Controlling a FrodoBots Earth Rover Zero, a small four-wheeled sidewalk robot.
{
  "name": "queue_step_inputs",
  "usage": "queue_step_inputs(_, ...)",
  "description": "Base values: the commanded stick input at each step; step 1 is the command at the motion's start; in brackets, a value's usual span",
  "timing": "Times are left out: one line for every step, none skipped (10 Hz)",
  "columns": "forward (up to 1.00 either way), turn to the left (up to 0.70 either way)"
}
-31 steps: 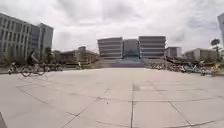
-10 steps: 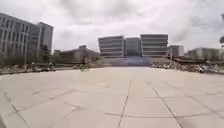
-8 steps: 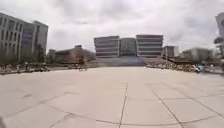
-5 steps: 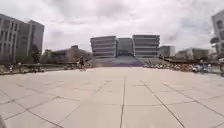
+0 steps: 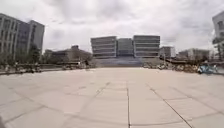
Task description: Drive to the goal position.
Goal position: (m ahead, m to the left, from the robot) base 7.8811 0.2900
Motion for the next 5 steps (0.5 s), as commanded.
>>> queue_step_inputs(1.00,0.00)
queue_step_inputs(1.00,0.00)
queue_step_inputs(1.00,0.00)
queue_step_inputs(1.00,0.00)
queue_step_inputs(1.00,0.00)
